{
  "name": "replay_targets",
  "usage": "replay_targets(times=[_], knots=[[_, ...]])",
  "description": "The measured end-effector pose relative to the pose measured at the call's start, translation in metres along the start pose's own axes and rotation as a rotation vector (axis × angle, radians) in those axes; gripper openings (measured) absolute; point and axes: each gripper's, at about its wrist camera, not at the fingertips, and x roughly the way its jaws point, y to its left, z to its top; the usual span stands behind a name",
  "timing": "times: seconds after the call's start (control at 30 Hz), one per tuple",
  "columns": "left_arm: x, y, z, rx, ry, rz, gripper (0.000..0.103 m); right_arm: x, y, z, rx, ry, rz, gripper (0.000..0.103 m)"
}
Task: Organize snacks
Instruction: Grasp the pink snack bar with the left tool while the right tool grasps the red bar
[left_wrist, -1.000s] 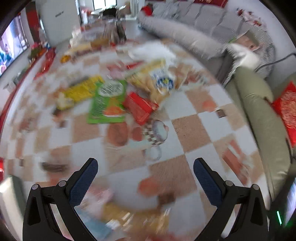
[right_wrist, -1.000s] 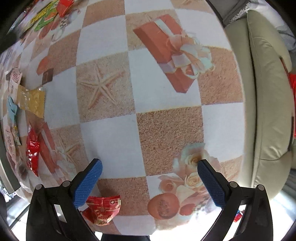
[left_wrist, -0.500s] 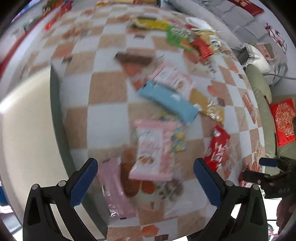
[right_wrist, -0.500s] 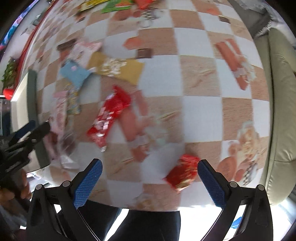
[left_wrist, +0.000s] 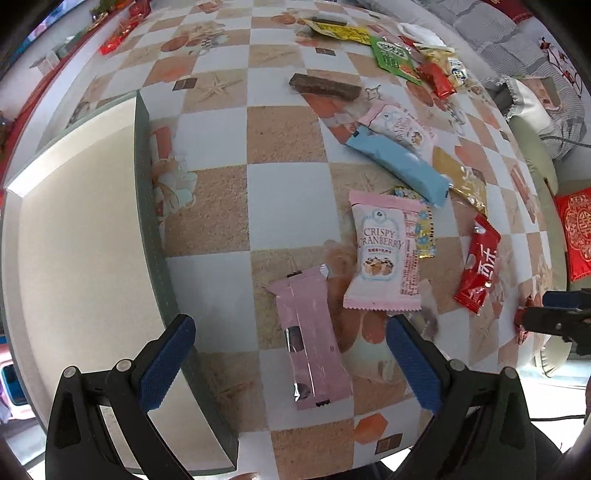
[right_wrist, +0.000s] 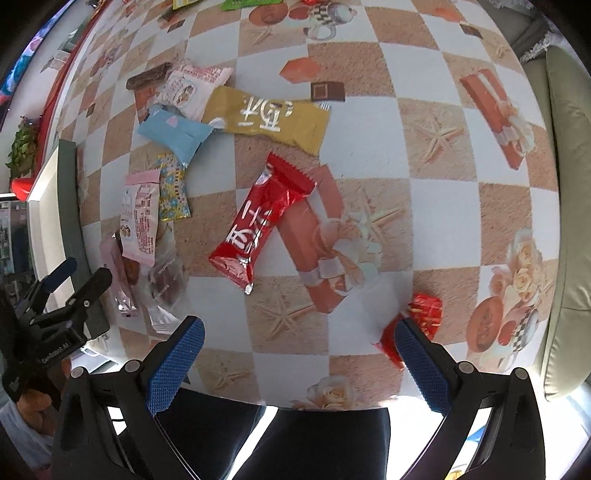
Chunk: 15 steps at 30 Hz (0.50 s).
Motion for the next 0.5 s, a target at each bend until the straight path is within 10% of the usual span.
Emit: replay_targets(times=[0.5], knots=[[0.035, -0.011, 0.012, -0.068, 0.116, 0.076, 0.103, 0.043, 0.027, 0.076, 0.21, 0.029, -0.015, 0.103]])
